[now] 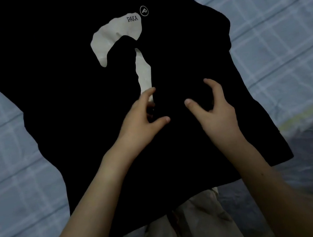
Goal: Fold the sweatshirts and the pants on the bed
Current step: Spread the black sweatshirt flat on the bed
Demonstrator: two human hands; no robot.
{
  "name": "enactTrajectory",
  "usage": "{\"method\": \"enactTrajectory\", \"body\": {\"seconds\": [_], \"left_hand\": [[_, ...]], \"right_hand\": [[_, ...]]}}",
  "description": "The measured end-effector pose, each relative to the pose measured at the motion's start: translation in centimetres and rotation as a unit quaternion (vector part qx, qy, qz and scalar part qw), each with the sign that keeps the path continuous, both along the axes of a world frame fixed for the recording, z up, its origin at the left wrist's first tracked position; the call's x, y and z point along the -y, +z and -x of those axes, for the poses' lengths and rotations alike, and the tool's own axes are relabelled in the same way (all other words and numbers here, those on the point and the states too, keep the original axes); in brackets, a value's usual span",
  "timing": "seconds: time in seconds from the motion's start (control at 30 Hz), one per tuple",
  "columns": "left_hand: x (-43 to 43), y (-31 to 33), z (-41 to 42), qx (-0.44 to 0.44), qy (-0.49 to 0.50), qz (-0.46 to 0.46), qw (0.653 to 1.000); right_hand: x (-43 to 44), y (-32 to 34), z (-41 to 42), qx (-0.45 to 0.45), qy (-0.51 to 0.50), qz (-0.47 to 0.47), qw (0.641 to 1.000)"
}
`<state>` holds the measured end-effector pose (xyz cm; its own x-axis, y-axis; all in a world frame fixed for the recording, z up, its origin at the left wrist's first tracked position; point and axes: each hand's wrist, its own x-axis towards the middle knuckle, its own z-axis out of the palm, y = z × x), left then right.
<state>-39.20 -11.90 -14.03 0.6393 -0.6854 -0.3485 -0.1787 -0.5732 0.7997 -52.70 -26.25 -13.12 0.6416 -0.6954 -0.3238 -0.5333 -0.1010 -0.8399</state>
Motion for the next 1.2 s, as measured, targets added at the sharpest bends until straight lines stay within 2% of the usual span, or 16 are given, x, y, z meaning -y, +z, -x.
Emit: {"method": "enactTrajectory", "body": {"seconds": [0.1,0.17,0.23,0.27,0.33,0.4,0.43,0.53,0.63,0.73,0.77,0.87,0.9,1.03,1.13,1.2], "left_hand": [[0.2,-0.2,0.9,0.008,0.004,0.012,1.0],[-0.6,0.6,0.4,-0.028,0.057,0.102,0.993],[-1.6,1.4,-0.7,-0.005,0.094,0.168,0.981],[-2.0,1.7,-1.1,0.012,0.089,0.174,0.981],[-2.2,2.0,-1.0,0.01,0.044,0.097,0.994],[-1.8,1.6,-0.9,-0.021,-0.009,-0.003,1.0],[-1.3,1.4,-1.3,-0.019,-0.019,-0.02,0.999],[1.3,0.8,-3.7,-0.016,-0.005,0.009,1.0],[3.8,0.9,-5.3,-0.022,-0.012,0.022,0.999],[3.3,1.7,-6.3,0.002,0.065,0.133,0.989],[2.7,1.8,-6.4,-0.009,0.086,0.145,0.986],[0.1,1.6,-4.5,-0.129,0.073,0.051,0.988],[-1.2,1.0,-3.6,-0.158,0.077,0.037,0.984],[-6.2,0.9,-1.2,-0.21,0.077,0.09,0.971],[-7.4,1.2,0.8,-0.2,0.027,0.047,0.978],[-7.1,1.7,1.7,-0.124,0.02,0.023,0.992]], "right_hand": [[-0.4,-0.1,-0.1,0.019,0.01,0.003,1.0],[-0.1,0.4,0.5,0.124,-0.01,-0.079,0.989],[1.0,0.6,1.4,0.207,-0.001,-0.144,0.968],[1.7,0.5,1.8,0.202,0.011,-0.161,0.966],[2.7,0.0,2.2,0.11,0.033,-0.17,0.979],[3.2,-0.5,2.3,-0.001,0.058,-0.117,0.991],[3.5,-0.7,2.1,-0.021,0.061,-0.079,0.995],[4.5,-0.6,0.3,0.015,0.012,-0.069,0.997],[4.8,-0.1,-1.6,0.066,0.021,-0.089,0.994],[4.5,0.5,-2.2,0.105,0.01,-0.081,0.991],[4.3,0.5,-2.2,0.103,0.003,-0.082,0.991],[2.6,-0.1,-1.6,0.029,0.028,-0.059,0.997],[1.8,-0.3,-1.0,0.03,0.043,-0.059,0.997],[-1.8,-0.6,1.5,0.045,0.118,-0.064,0.99],[-4.8,-0.6,1.9,0.017,0.175,-0.078,0.981],[-5.9,-0.3,1.6,0.004,0.204,-0.053,0.978]]}}
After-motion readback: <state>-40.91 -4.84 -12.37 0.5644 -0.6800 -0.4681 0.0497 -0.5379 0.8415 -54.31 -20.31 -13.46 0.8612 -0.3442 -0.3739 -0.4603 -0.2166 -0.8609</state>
